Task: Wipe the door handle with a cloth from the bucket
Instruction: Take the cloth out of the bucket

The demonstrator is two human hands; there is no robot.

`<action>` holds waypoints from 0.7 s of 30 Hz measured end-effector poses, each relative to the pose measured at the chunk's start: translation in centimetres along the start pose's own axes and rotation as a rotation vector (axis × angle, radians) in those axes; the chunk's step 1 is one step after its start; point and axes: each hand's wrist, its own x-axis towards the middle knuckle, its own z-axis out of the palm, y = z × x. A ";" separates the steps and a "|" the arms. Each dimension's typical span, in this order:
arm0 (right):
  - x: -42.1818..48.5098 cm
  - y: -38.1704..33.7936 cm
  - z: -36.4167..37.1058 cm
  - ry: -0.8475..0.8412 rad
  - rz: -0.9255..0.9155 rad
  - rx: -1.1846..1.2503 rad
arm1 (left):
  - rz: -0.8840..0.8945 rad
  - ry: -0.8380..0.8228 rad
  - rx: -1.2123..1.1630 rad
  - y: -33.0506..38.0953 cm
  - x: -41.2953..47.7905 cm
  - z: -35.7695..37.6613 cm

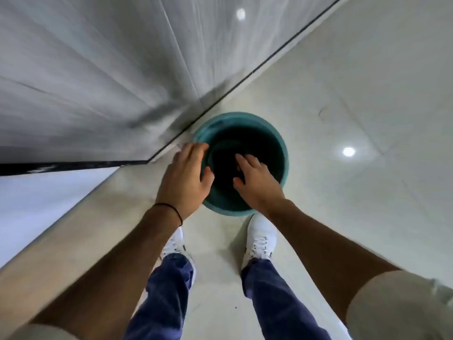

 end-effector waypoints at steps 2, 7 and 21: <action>4.2 1.6 3.2 -0.025 0.003 -0.073 | 0.008 0.071 0.089 -2.0 1.7 2.8; 12.9 5.2 10.4 -0.267 0.073 -0.164 | 0.023 0.186 0.052 -6.1 2.9 8.9; 18.1 4.8 19.2 -0.024 0.174 -0.394 | 0.050 0.451 -0.110 -7.1 3.6 11.8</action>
